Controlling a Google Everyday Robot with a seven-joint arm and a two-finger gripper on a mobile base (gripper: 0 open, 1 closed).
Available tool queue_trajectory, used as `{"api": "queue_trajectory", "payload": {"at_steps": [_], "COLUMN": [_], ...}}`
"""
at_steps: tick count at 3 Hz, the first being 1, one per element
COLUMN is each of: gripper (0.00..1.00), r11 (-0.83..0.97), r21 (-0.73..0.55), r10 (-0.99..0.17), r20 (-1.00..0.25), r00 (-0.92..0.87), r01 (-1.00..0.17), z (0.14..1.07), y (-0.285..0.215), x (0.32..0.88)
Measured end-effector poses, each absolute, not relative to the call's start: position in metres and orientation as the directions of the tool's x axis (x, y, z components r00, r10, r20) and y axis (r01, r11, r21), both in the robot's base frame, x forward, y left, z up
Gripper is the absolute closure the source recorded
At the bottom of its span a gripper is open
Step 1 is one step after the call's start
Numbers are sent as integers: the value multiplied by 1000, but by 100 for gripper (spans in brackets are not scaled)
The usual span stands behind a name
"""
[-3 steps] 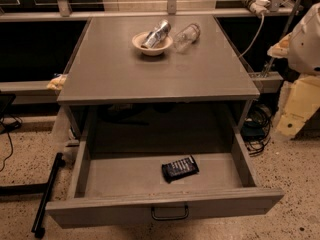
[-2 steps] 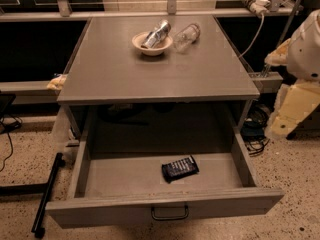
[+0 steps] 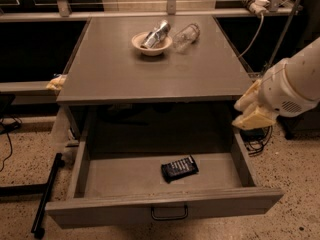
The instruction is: Pick rxbar blueberry from top drawer and place on counter
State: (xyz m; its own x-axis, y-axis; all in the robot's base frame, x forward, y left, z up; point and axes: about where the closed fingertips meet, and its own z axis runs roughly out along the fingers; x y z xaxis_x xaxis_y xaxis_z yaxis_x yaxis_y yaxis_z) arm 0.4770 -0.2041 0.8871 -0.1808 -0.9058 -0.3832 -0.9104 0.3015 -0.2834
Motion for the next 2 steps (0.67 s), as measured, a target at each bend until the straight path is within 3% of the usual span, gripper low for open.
{"api": "queue_trajectory", "payload": {"at_steps": [1, 2], "gripper": [85, 100], "r11": [297, 270], "r21": [-271, -245], "r10": [-874, -848], "r20": [-463, -518], "r00": [-147, -110], "r01": [-915, -931], "z": [847, 810], "y": [-187, -167], "x": [500, 515]}}
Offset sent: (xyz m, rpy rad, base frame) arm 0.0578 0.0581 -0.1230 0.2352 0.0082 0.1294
